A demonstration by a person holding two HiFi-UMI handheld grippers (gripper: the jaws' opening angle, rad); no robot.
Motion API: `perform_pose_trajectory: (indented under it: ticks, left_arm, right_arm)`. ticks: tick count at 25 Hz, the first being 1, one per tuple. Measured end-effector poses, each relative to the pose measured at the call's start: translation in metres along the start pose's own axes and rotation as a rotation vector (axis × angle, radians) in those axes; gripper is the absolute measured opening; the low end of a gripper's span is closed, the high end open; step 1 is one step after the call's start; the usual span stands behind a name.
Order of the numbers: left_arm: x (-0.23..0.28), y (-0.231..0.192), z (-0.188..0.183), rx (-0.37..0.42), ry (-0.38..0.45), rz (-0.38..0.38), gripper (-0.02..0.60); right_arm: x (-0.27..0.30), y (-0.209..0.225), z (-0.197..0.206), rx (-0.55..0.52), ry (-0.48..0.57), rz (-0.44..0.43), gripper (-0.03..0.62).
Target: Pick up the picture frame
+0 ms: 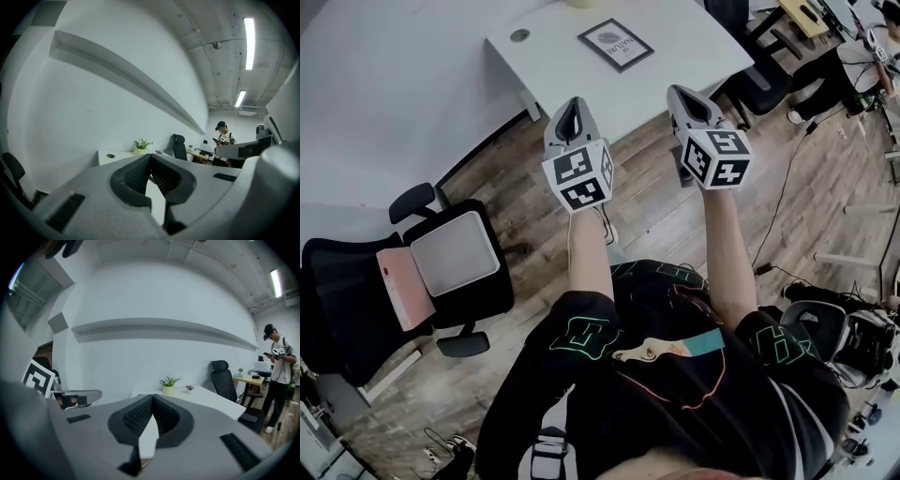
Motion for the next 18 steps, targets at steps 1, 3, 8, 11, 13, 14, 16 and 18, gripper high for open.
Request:
perform_pose_trajectory:
  ticks: [1, 3, 8, 11, 13, 14, 16, 18]
  left_arm:
    - [0.006, -0.002, 0.002, -0.002, -0.008, -0.005, 0.005]
    - [0.017, -0.002, 0.005, -0.003, -0.021, -0.003, 0.005]
    - [0.025, 0.004, 0.016, -0.016, -0.037, 0.020, 0.005]
    - [0.027, 0.006, 0.018, -0.039, -0.035, 0.034, 0.005]
    - [0.027, 0.004, 0.018, -0.056, -0.030, 0.038, 0.005]
    - [0.026, 0.003, 0.018, -0.060, -0.027, 0.038, 0.005]
    - [0.025, 0.001, 0.015, -0.061, -0.019, 0.037, 0.005]
    - [0.024, -0.003, 0.010, -0.059, -0.007, 0.031, 0.005]
  right_arm:
    - [0.005, 0.004, -0.001, -0.001, -0.006, 0.005, 0.005]
    - [0.014, 0.015, -0.003, 0.000, -0.015, 0.020, 0.005]
    - [0.021, 0.021, 0.003, -0.003, -0.034, 0.043, 0.005]
    - [0.021, 0.020, 0.006, -0.004, -0.038, 0.042, 0.005]
    - [0.021, 0.019, 0.008, -0.007, -0.037, 0.044, 0.005]
    - [0.020, 0.019, 0.007, -0.007, -0.034, 0.045, 0.005]
    - [0.019, 0.020, 0.002, -0.008, -0.019, 0.047, 0.005]
    - [0.020, 0.019, -0.007, -0.009, 0.002, 0.044, 0.005]
Point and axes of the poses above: the fingertips, and each gripper's own axes: x forward along the fingers, y to its right, z out of its underside, the point moved 1 cm from there along -x, backward along the fingers, and after that the axes turned 9 degrees about x, right-handed, at the moved point
